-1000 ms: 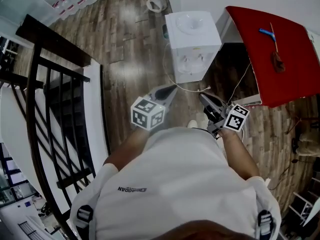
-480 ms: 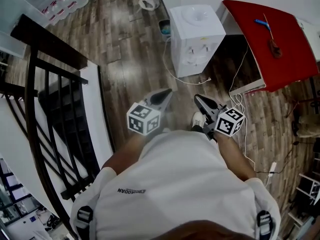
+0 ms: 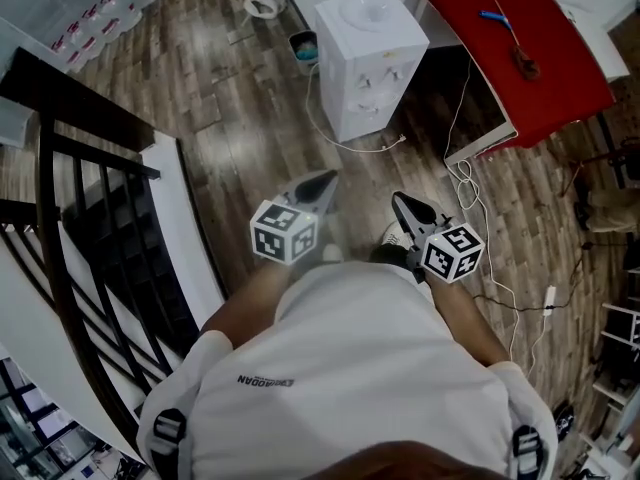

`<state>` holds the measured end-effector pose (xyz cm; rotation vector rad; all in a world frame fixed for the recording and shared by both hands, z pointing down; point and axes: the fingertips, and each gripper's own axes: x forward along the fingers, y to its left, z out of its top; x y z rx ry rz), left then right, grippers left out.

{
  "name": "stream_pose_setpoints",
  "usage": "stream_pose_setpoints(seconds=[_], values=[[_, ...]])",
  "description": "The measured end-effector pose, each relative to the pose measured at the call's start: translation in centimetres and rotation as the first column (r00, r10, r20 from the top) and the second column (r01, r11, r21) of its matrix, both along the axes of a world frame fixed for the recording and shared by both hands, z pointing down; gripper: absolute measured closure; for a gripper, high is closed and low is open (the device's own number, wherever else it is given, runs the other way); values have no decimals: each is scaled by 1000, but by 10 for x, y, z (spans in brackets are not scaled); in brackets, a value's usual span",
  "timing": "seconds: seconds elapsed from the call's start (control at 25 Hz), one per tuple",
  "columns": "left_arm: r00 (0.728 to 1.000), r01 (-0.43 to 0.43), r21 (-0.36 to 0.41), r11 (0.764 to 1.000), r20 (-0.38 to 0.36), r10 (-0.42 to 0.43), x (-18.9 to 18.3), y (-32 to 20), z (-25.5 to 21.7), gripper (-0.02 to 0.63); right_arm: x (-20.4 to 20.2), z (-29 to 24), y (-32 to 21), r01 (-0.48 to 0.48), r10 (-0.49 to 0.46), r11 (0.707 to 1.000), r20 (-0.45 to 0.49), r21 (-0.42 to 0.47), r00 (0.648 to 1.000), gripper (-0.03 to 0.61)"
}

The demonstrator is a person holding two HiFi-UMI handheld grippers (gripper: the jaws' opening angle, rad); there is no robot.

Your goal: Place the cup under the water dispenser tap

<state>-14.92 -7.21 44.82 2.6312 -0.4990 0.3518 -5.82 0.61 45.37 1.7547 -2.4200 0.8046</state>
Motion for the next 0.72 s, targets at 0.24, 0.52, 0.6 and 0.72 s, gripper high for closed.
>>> stream_pose_setpoints(seconds=[0.24,0.52,0.6,0.72], values=[[1000,-8,-1,1000,0,8,-6,4,2,617,-1,-6,3,-9,9,1000,-13,8,1000,557],[1000,-1,0,1000,-10,1,-8,4,-1,617,-4,-8,1,-12,12,1000,-11,10,1000,557],[1000,-2,2,1000,-9,2,-10,6,-2,617,-4,-12,1,-16,17,1000,-14,17,1000,557],[1000,3,4,1000,-11,-3,-14,7,-5,617,-6,-13,3,-15,15,1000,-23,15,1000,557]])
